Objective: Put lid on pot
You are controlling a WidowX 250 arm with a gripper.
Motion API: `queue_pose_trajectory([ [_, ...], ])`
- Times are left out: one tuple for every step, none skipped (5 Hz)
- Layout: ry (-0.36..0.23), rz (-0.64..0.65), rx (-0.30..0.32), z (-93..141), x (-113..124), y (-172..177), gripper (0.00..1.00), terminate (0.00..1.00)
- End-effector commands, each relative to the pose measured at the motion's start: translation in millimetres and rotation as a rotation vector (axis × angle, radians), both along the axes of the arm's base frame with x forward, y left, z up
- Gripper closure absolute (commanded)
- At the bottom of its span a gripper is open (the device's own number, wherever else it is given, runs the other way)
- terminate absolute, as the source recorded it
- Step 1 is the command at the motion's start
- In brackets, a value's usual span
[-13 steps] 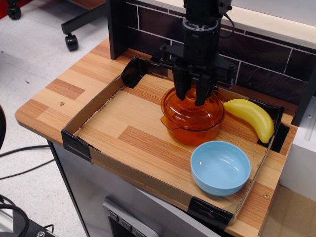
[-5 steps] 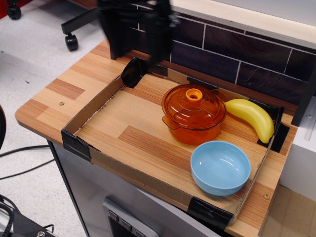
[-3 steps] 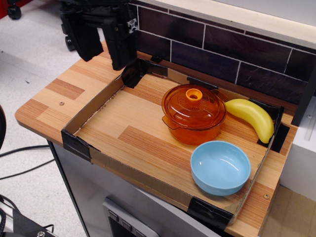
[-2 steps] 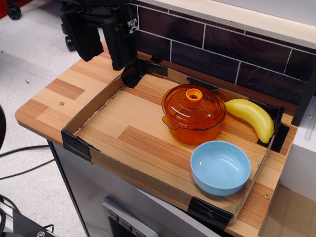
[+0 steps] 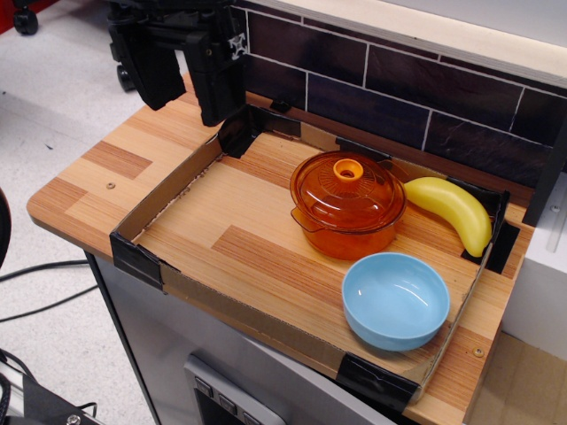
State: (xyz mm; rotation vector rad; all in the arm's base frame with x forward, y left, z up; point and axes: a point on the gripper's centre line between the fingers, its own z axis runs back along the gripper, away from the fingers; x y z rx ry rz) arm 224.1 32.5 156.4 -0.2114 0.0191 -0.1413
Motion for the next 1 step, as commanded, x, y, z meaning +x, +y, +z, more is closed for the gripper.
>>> queue_pose_trajectory([
  [-0.037, -0.013, 0.009, 7.5, 0.2, 3.7, 0.0, 1.0],
])
